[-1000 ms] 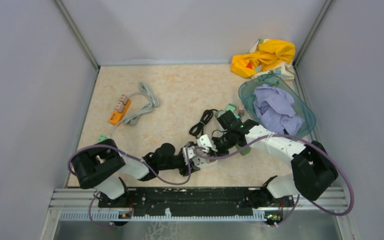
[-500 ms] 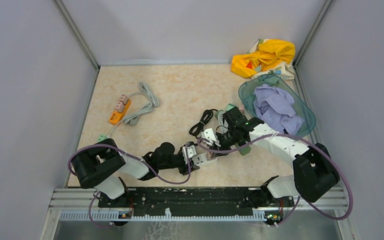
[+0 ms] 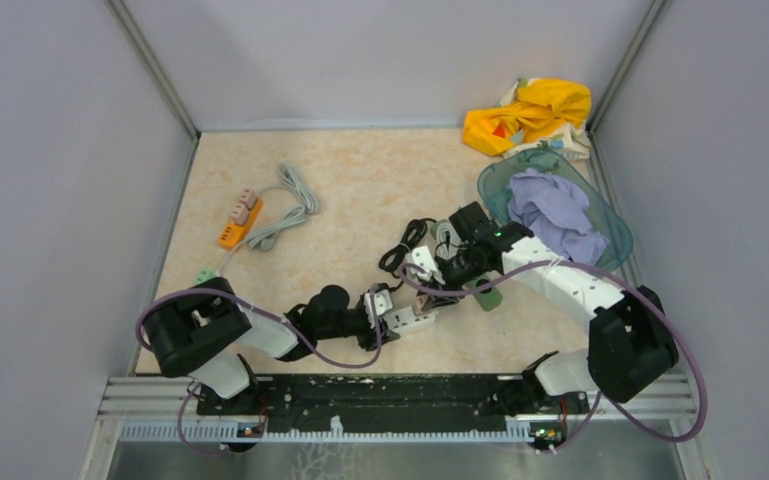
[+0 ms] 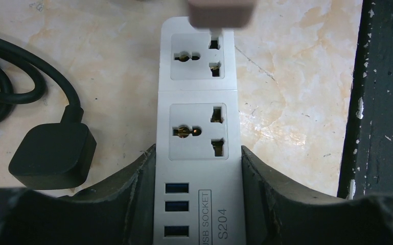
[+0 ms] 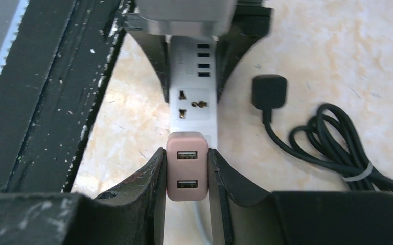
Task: Pull the plug off the socket
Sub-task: Remove the plug from the socket, then place the plug at the center of the board.
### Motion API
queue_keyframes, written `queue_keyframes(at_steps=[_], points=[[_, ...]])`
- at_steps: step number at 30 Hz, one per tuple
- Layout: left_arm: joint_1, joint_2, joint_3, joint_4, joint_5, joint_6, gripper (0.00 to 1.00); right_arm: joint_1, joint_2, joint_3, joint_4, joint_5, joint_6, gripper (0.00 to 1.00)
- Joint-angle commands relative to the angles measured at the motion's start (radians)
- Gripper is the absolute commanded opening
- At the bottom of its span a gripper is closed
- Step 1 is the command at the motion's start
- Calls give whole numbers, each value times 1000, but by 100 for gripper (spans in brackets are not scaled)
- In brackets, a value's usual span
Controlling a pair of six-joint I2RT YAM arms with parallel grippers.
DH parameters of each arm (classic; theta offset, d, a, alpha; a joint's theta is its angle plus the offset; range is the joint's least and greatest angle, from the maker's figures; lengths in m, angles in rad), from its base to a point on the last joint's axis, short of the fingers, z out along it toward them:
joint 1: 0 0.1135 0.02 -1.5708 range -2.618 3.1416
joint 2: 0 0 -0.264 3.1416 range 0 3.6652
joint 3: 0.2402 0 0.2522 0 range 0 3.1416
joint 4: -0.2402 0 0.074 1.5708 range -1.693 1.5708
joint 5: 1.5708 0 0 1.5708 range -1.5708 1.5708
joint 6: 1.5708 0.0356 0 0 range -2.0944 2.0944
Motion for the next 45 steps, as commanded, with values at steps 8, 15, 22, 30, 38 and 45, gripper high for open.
queue_keyframes(at_steps=[8,15,22,30,38,45], points=[[3,-31,30,-109,-113,-229,12,-257,-97,3,289,183,361,0],[4,-90,76,-178,-139,-346,87,-306,-79,-106,632,607,617,1],[5,-275,176,-427,-161,-492,100,-312,0,-114,721,836,689,4],[7,-519,476,-703,-118,-820,100,-326,27,-104,716,867,706,36],[-71,-398,989,-1132,-280,-1108,100,-356,9,-99,700,813,716,74],[-141,-219,1269,-1181,-283,-1158,100,-373,-33,-106,694,676,725,78]])
